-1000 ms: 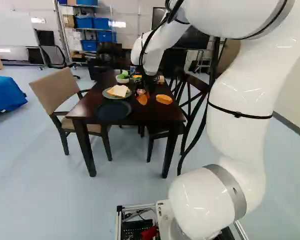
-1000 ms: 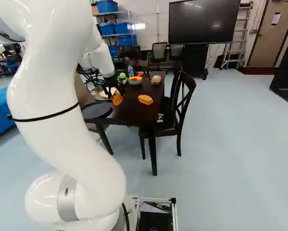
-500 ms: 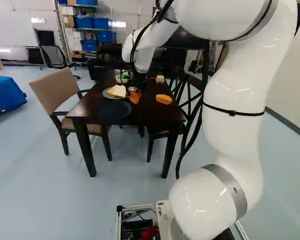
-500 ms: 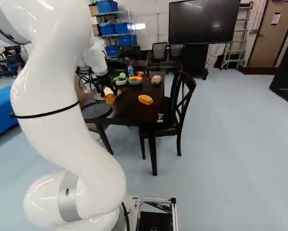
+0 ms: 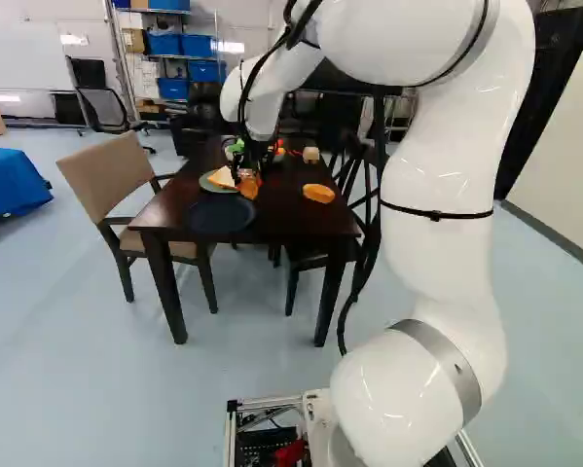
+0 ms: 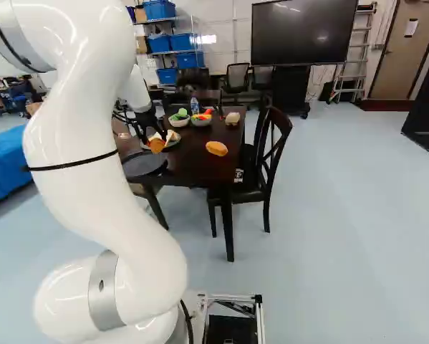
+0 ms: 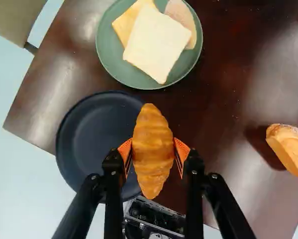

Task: Move the croissant to the empty plate

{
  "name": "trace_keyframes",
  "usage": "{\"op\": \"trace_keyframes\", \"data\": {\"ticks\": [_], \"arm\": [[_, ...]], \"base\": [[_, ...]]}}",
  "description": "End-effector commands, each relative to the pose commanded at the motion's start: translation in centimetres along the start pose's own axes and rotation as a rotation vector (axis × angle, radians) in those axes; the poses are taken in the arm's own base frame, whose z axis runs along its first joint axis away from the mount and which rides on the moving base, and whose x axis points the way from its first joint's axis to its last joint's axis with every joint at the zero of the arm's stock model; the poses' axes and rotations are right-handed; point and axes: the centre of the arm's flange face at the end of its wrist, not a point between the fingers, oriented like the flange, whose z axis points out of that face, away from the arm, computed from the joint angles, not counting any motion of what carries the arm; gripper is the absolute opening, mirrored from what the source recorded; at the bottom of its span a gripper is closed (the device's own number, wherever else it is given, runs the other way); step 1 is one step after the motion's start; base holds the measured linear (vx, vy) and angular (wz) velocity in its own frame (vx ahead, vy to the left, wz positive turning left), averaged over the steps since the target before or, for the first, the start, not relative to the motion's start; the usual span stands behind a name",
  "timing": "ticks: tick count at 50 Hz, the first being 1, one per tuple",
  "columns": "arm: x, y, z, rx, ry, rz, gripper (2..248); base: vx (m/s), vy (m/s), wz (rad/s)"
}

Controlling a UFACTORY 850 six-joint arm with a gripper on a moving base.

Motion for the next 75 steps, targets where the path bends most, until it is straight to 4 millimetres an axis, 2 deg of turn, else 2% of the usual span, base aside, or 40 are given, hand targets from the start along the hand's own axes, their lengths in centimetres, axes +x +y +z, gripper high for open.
{"op": "trace_keyframes", "data": {"ticks": [28,43,51,64,65,69,70,74,75], "arm": [[1.5,-4.9,4.6,0.032,-0.009,-0.069,128],[0.5,-7.6,6.4,0.048,-0.04,-0.107,128],[-0.4,-8.6,5.9,0.054,-0.048,-0.124,128],[-0.5,-8.6,5.9,0.054,-0.048,-0.124,128],[-0.5,-8.6,5.9,0.054,-0.048,-0.124,146],[-0.5,-8.6,5.9,0.054,-0.048,-0.124,146],[-0.5,-8.6,5.9,0.054,-0.048,-0.124,177],[-0.5,-8.6,5.9,0.054,-0.048,-0.124,177],[-0.5,-8.6,5.9,0.054,-0.048,-0.124,210]], "base": [[0.0,0.0,0.0],[0.0,0.0,0.0],[0.0,0.0,0.0],[0.0,0.0,0.0],[0.0,0.0,0.0],[0.0,0.0,0.0],[0.0,0.0,0.0],[0.0,0.0,0.0],[0.0,0.0,0.0]]}}
